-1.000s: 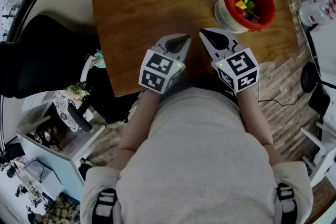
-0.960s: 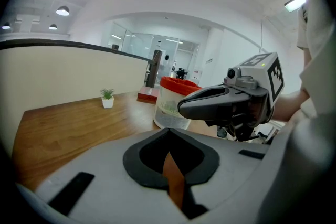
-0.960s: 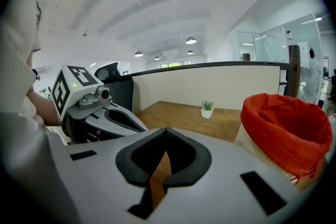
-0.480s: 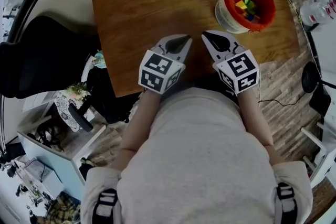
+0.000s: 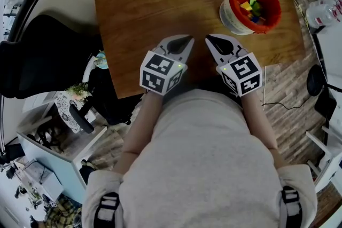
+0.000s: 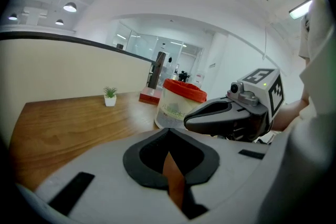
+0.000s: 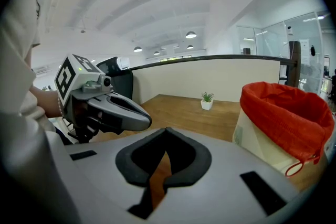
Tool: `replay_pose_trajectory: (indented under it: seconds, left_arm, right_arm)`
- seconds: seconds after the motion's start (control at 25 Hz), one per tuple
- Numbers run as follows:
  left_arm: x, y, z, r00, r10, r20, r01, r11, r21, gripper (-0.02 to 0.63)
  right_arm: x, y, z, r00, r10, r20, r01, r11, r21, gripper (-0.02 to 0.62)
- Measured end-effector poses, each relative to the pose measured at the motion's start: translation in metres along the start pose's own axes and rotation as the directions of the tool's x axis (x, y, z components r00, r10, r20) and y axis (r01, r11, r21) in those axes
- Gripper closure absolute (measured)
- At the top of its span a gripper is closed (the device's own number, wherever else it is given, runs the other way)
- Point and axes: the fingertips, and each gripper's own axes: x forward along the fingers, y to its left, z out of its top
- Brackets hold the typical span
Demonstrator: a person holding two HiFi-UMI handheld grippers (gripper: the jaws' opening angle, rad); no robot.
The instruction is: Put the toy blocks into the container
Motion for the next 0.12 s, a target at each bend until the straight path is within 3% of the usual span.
replay_pose_trajectory:
  seconds: [0.12]
  left_arm:
    - [-0.002,0.0058,-0.0001,1.0,0.012,0.003,-0.012,1.0,-0.01,0.592]
  right_arm:
    - [0.0008,0.0004,-0.0031,1.0,0.003,-0.007,-0.003,1.0,0.0,0.584]
